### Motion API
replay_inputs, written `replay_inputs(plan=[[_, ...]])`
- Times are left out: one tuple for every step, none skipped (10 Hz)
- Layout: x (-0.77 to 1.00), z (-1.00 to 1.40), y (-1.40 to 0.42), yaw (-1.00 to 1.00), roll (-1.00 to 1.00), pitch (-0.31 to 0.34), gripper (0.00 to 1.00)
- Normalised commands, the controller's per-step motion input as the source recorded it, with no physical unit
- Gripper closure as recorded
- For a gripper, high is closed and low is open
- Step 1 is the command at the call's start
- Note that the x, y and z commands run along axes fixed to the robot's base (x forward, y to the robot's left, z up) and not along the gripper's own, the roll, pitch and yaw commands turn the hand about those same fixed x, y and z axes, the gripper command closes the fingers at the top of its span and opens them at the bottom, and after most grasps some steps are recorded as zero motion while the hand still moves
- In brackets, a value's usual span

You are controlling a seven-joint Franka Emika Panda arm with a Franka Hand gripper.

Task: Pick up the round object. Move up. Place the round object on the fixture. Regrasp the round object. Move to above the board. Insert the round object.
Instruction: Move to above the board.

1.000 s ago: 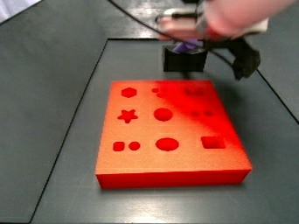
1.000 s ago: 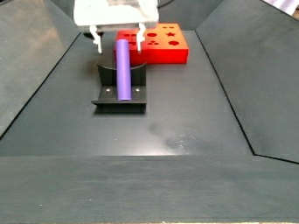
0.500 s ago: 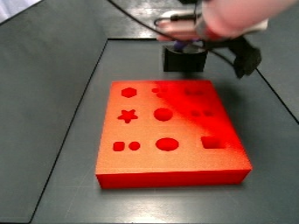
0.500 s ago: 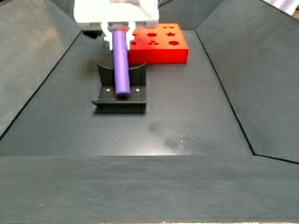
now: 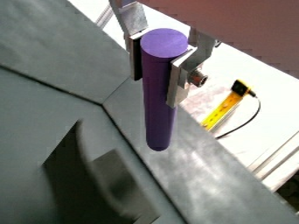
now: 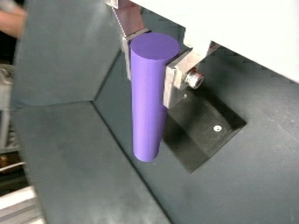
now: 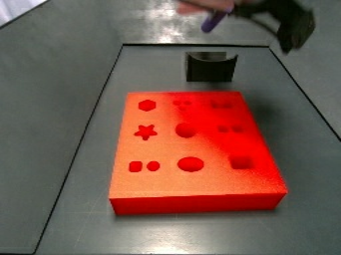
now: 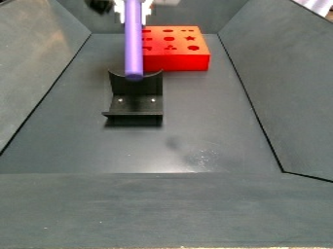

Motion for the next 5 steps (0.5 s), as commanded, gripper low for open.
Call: replay_inputs(plan=[[-0.10, 0.78, 0.01, -0.27, 0.02, -0.145, 1.00], [-0.08, 0.56, 0.01, -0.28, 0.01, -0.092, 1.00], [-0.06, 0.34, 0.02, -0.27, 0.00, -0.038, 1.00], [-0.04, 0.08, 0.02, -0.24, 0.00, 0.027, 1.00], [-0.01, 0.03, 0.02, -0.21, 0.01, 0.060, 1.00]])
